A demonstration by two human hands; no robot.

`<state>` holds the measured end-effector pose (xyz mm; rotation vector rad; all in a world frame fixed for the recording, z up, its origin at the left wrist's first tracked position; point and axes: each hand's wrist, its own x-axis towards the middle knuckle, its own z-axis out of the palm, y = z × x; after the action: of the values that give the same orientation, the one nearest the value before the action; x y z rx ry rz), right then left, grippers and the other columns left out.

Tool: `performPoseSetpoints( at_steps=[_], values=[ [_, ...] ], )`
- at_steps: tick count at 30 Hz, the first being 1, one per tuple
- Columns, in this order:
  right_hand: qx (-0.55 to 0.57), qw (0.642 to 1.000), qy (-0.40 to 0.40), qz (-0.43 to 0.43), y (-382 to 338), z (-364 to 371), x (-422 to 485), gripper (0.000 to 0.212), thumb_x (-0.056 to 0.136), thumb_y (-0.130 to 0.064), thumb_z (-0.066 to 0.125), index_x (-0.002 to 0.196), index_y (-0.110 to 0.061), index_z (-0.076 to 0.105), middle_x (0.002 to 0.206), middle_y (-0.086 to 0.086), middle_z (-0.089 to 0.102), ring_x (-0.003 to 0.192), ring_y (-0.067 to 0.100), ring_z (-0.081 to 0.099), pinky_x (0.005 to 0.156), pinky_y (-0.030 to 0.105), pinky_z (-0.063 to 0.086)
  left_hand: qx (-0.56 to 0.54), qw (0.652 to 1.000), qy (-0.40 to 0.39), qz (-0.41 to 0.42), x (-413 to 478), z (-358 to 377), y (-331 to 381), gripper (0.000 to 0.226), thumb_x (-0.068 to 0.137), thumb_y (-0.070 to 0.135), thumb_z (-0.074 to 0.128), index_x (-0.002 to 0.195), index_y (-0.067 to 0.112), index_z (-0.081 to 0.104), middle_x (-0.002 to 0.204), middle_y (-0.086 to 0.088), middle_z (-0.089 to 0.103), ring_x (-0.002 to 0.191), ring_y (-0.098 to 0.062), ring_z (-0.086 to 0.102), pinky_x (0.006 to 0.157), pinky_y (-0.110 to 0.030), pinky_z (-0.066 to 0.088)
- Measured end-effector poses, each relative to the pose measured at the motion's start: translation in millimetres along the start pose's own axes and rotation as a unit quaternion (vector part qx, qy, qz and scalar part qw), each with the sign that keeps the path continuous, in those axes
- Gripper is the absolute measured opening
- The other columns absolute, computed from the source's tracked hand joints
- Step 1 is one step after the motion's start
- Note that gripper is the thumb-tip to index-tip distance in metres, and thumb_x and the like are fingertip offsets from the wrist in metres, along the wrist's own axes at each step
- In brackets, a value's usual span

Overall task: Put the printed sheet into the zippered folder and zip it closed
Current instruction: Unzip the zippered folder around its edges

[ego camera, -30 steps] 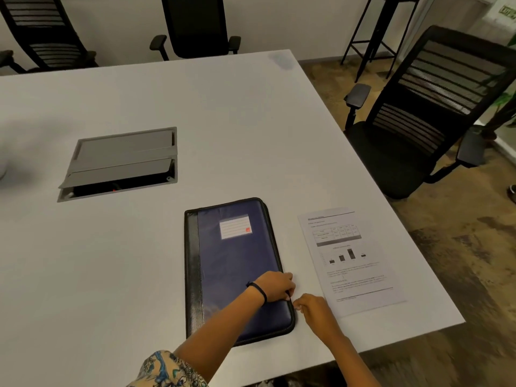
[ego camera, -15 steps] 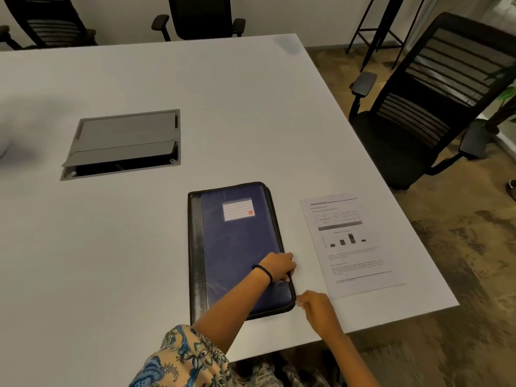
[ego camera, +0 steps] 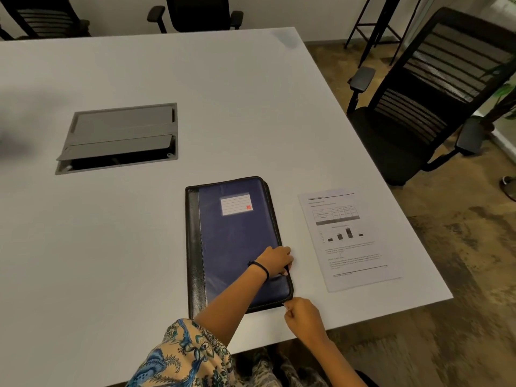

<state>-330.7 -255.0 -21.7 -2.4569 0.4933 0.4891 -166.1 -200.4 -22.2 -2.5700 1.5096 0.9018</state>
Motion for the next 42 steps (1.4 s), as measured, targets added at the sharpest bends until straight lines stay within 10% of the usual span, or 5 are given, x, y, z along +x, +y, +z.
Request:
performPoseSetpoints(
  at_steps=[9,14,20,34,42],
  values=[
    [-0.014,0.999,-0.028,-0.029,4,-4,11,0.05,0.084,-0.016,0.05,0.043,-0.025,0.022,0.045,-0.006,0.027,0.048,0.01,0.032,0.045,0.021,0.023,-0.156,0.987,0.047,0.011,-41,-1,4,0.027,0.094,0.015,0.054,0.119,0.006,0.058,0.128,-0.012,0.048,0.114,-0.028,0.049,0.098,-0.04,0.045],
    [0.13,0.99,-0.05,0.018,8,-8,16,0.018,0.08,-0.005,0.061,0.066,-0.004,0.072,0.065,0.013,0.071,0.061,0.02,0.063,0.061,0.028,0.052,-0.285,0.954,0.073,-0.059,-83,33,11,0.024,0.096,0.022,0.048,0.096,0.004,0.064,0.098,-0.015,0.069,0.076,-0.019,0.059,0.075,-0.034,0.05],
    [0.193,0.978,-0.049,0.057,9,-9,16,0.01,0.079,-0.004,0.064,0.08,-0.002,0.074,0.079,0.019,0.074,0.065,0.019,0.067,0.069,0.023,0.056,-0.439,0.892,-0.029,-0.105,-107,73,30,0.029,0.093,0.03,0.056,0.112,0.01,0.064,0.102,-0.016,0.075,0.069,-0.024,0.071,0.047,-0.016,0.047],
    [0.233,0.962,-0.131,0.049,20,-14,18,0.015,0.088,-0.012,0.058,0.089,-0.008,0.073,0.092,0.015,0.074,0.082,0.019,0.068,0.073,0.015,0.052,-0.352,0.904,0.091,-0.225,-97,70,53,0.031,0.092,0.029,0.053,0.09,0.005,0.072,0.089,-0.015,0.076,0.072,-0.026,0.069,0.076,-0.031,0.055],
    [0.323,0.934,-0.017,0.154,11,-15,35,0.018,0.087,-0.019,0.061,0.088,-0.001,0.062,0.087,0.02,0.068,0.073,0.025,0.066,0.071,0.032,0.058,-0.309,0.916,0.112,-0.23,-101,75,57,0.028,0.093,0.026,0.048,0.09,0.007,0.069,0.091,-0.01,0.076,0.085,-0.027,0.067,0.079,-0.034,0.051]
  ],
)
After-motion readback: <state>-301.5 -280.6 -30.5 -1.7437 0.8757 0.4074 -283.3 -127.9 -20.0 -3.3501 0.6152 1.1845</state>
